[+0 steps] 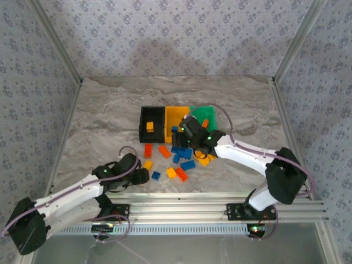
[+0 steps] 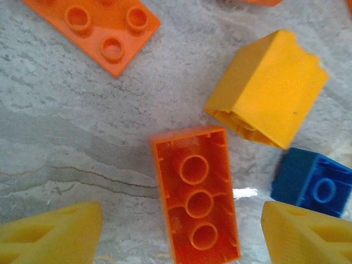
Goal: Sort the legos into containers by color
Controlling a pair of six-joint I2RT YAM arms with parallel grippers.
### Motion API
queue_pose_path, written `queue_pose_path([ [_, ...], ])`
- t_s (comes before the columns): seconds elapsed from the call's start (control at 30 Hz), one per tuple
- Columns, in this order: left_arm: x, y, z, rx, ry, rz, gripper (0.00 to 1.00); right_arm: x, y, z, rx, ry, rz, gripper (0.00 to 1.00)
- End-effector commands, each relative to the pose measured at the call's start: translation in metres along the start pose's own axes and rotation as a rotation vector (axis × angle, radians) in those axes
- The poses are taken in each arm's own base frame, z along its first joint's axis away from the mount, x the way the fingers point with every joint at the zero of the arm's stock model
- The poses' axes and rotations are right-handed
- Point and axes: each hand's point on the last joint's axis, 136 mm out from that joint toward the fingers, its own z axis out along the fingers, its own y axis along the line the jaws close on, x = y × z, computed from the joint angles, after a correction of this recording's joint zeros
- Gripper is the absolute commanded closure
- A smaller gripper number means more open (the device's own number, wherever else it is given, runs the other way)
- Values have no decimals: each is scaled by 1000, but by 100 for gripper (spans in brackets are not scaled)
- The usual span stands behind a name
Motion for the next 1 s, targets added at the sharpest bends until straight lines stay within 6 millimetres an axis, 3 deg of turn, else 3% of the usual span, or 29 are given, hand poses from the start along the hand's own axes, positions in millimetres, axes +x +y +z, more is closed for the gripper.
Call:
queue_pose_path([
  [0.0,-13,-3,3,-41,-41,11,24,-13,-3,-16,-14,-81,44,32],
  [0.13,-12,-2,11,-91,-18,47,28,-13,-9,-29,-14,-110,44,32],
  [0.4,-2,7,20,-171,40,71,49,-6,-21,-36,-2,-127,61,32],
  [0.7,-10,0,-3,-119,0,66,70,2,-44,-48,31,-158,123,32],
  [0.83,-30,-21,-27,-58,-55,88,71,12,-61,-56,59,-173,162,31],
  [0.97,-74,-71,-53,46,-154,130,71,32,-87,-60,112,-166,217,31],
])
